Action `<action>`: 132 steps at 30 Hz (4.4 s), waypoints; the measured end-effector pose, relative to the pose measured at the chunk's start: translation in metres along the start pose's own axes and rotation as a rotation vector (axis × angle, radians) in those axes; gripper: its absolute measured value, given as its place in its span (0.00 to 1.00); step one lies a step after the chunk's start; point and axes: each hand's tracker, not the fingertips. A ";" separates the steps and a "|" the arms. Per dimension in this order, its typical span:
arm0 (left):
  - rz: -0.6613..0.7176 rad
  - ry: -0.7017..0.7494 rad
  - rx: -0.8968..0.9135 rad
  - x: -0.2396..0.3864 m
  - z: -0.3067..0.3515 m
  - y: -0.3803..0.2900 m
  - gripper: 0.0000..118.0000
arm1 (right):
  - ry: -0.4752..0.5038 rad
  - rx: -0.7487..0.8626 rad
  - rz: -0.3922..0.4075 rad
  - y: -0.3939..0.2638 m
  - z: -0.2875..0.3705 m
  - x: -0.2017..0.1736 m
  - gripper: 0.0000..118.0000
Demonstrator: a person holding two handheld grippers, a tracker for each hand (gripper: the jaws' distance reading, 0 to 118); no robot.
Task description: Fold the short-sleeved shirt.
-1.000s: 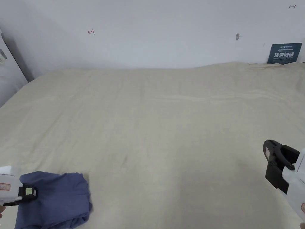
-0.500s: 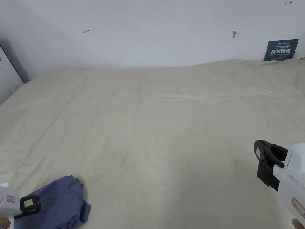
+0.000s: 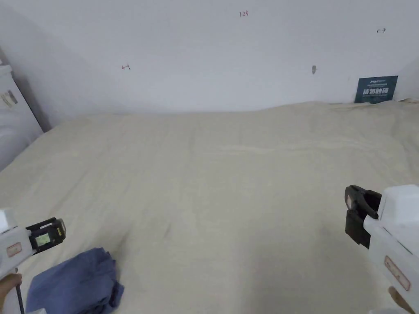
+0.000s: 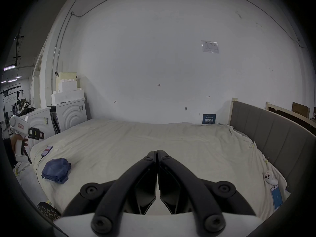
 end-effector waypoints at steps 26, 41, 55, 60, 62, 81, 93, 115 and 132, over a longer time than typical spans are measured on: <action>-0.201 -0.358 0.519 0.203 0.133 -0.031 0.37 | -0.086 0.133 0.033 0.071 0.079 -0.050 0.00; -0.202 -0.334 0.552 0.240 0.134 -0.069 0.00 | -0.146 0.161 0.027 0.069 0.079 -0.052 0.00; -0.191 -0.320 0.592 0.246 0.140 -0.079 0.00 | -0.166 0.177 0.036 0.068 0.086 -0.058 0.00; -0.198 -0.331 0.589 0.246 0.141 -0.078 0.00 | -0.164 0.175 0.035 0.047 0.084 0.015 0.00; -0.212 -0.327 0.589 0.247 0.140 -0.078 0.00 | -0.165 0.174 0.034 0.046 0.083 0.016 0.00; -0.196 -0.334 0.583 0.243 0.139 -0.081 0.00 | -0.169 0.173 0.032 0.053 0.091 0.014 0.00; -0.196 -0.333 0.580 0.242 0.138 -0.081 0.00 | -0.164 0.172 0.032 0.047 0.085 0.019 0.00; -0.145 -0.337 0.567 0.232 0.135 -0.079 0.56 | -0.159 0.175 0.026 0.038 0.079 0.051 0.47; -0.155 -0.330 0.581 0.229 0.133 -0.079 1.00 | -0.165 0.182 0.009 0.047 0.089 0.009 0.98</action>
